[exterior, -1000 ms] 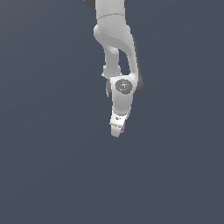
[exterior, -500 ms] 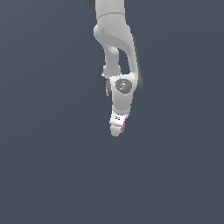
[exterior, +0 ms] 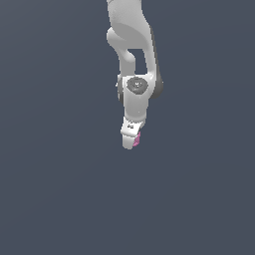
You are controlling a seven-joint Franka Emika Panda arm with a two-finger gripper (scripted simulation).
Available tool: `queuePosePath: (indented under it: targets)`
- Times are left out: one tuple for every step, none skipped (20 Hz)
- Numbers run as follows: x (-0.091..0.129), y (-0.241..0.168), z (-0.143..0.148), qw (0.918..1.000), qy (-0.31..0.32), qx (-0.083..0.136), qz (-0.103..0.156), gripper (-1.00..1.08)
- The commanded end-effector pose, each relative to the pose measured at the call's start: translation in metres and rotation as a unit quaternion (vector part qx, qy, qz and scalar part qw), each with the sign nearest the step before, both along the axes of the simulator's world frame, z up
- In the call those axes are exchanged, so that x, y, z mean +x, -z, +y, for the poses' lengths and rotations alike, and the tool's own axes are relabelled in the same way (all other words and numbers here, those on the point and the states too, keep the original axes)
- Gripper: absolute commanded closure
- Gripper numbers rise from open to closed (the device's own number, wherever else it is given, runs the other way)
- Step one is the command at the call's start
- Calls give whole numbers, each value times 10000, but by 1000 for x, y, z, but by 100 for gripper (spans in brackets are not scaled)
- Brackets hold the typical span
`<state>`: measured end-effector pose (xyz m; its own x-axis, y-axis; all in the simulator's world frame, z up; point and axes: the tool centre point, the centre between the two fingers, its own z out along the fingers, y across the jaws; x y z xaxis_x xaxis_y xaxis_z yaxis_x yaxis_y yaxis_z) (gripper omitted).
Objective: Pick up the object and move it to a goal position.
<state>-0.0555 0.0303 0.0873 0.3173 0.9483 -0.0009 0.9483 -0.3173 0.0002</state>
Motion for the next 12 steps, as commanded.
queuePosePath:
  targets:
    - [-2,-19,-6,10000,1,-1,-4,108]
    - [-3,-28,-9,10000,1,-1,-4,108]
    - [-5,-36,-12,10000,-1,1,-2,108]
    - [-6,-46,-15,10000,-1,1,-2,108]
    - [-7,-55,-18,10000,-2,3,-2,108]
    - [-8,-64,-21,10000,-2,3,-2,108]
    - [-9,-73,-24,10000,-2,6,-2,108]
    - [-10,-81,-26,10000,-2,6,-2,108]
    - [-11,-89,-29,10000,-2,8,-1,108]
    - [-11,-96,-31,10000,-2,8,-1,108]
    - [-12,-103,-34,10000,-1,11,-2,108]
    - [-13,-110,-36,10000,-1,11,-2,108]
